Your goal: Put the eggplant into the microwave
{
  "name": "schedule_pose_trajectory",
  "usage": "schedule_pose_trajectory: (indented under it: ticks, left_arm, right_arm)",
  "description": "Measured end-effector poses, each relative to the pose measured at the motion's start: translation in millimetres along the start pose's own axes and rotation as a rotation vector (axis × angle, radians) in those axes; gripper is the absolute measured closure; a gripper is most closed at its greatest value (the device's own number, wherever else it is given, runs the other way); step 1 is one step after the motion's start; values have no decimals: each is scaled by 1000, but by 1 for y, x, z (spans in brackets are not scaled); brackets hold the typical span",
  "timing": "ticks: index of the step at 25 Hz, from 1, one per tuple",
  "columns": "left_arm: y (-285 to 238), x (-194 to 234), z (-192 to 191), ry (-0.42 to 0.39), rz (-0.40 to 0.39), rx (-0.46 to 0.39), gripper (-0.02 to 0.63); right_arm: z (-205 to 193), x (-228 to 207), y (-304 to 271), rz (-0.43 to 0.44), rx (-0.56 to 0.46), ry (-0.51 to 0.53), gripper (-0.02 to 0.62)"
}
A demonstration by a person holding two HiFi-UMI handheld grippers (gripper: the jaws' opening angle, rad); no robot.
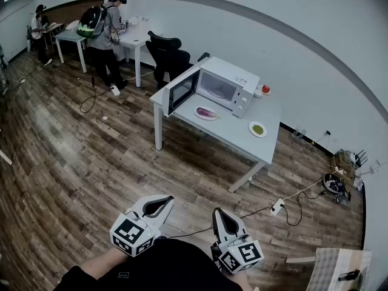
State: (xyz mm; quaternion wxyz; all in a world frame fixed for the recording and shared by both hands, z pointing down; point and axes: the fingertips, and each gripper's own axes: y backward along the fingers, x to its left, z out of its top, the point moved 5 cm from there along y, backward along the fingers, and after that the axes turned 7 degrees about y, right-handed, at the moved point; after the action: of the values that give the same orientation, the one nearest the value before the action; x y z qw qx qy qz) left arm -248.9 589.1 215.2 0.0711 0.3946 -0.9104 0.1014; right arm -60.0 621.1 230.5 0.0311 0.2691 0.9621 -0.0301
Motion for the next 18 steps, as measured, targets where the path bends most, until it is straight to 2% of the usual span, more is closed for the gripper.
schedule_pose_trajectory:
  ticks: [9, 18]
  left_arm:
    - [5, -2, -2, -8, -9, 8, 598]
    - [3, 30, 2, 0, -11, 3, 598]
  right_arm:
    - [-6, 8, 2, -5, 9, 9, 581]
    - [-7, 11, -14, -65, -27, -11, 581]
